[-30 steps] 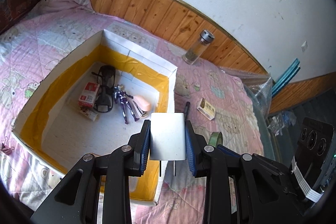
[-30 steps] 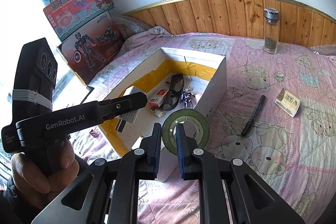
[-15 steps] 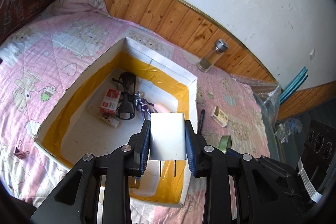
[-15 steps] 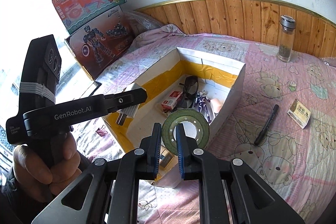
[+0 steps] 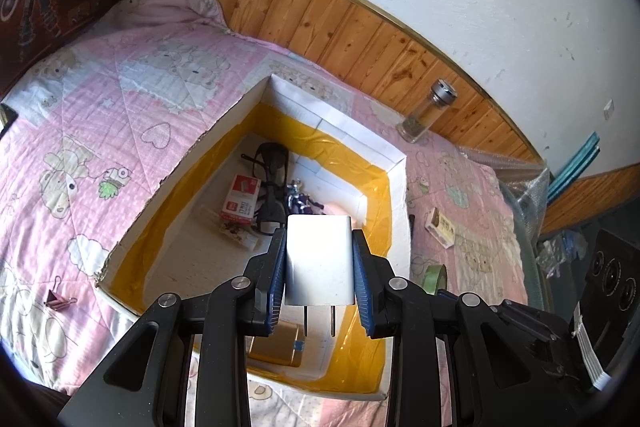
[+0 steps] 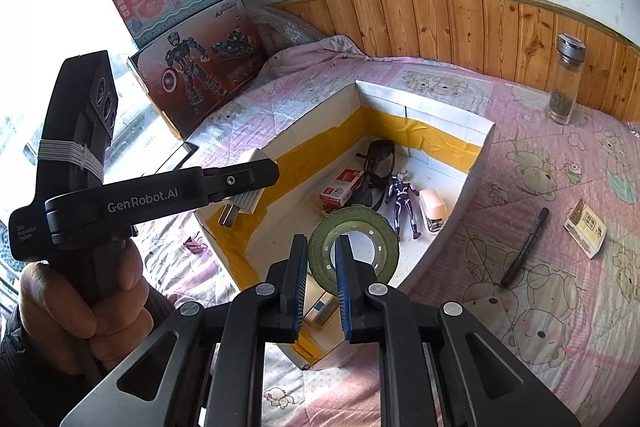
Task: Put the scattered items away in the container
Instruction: 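Carry the charger and tape roll in both tools over the white box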
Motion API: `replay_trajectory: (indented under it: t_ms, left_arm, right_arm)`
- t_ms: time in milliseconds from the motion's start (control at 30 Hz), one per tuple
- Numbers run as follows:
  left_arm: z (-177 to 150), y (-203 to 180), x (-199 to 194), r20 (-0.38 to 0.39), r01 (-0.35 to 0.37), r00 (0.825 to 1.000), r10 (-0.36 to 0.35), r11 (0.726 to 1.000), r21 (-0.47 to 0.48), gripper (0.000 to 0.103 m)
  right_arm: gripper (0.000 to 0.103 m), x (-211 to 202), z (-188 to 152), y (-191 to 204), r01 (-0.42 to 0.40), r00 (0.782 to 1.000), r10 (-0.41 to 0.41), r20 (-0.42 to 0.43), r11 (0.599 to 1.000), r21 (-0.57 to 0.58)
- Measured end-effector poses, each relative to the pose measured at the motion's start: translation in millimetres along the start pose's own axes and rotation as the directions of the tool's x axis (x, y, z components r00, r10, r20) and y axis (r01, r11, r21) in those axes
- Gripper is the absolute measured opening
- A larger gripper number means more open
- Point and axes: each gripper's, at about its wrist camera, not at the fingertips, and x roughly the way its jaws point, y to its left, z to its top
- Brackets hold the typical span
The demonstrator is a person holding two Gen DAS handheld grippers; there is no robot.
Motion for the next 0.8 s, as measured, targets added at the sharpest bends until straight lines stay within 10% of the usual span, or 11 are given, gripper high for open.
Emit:
replay_trajectory:
  t_ms: [800]
  left_arm:
    - [10,30,26,-0.056,-0.122,0.991,0.125,0.991,0.051,0.031]
  right_arm:
    - [0.015,50,7,6,-0.020,0.995,0.020,-0.094,1.000,0.005]
